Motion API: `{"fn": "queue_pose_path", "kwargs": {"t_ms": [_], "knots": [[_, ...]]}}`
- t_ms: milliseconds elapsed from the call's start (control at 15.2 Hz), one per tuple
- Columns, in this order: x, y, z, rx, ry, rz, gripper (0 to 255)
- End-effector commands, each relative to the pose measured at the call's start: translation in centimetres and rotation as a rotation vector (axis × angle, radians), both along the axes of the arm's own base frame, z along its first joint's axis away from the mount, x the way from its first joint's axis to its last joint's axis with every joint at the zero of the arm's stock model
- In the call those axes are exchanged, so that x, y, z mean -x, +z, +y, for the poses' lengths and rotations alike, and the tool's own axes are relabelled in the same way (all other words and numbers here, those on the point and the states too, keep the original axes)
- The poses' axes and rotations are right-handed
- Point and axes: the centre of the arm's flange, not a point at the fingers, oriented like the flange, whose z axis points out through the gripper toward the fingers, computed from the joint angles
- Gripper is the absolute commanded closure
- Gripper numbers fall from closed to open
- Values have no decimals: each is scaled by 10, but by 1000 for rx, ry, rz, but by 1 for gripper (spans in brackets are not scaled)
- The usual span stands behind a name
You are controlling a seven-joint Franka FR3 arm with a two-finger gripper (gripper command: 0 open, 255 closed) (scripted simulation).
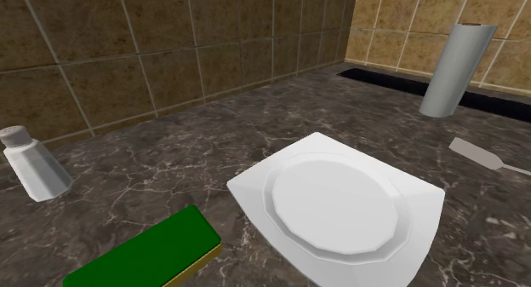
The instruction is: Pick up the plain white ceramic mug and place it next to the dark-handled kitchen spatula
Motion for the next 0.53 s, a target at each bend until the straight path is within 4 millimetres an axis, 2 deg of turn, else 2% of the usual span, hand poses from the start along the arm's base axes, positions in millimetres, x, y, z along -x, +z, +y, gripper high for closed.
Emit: {"fn": "queue_pose_path", "kwargs": {"t_ms": [0,462], "knots": [[0,-10,0,0,0,0,255],[0,-47,0,0,0,0,255]]}}
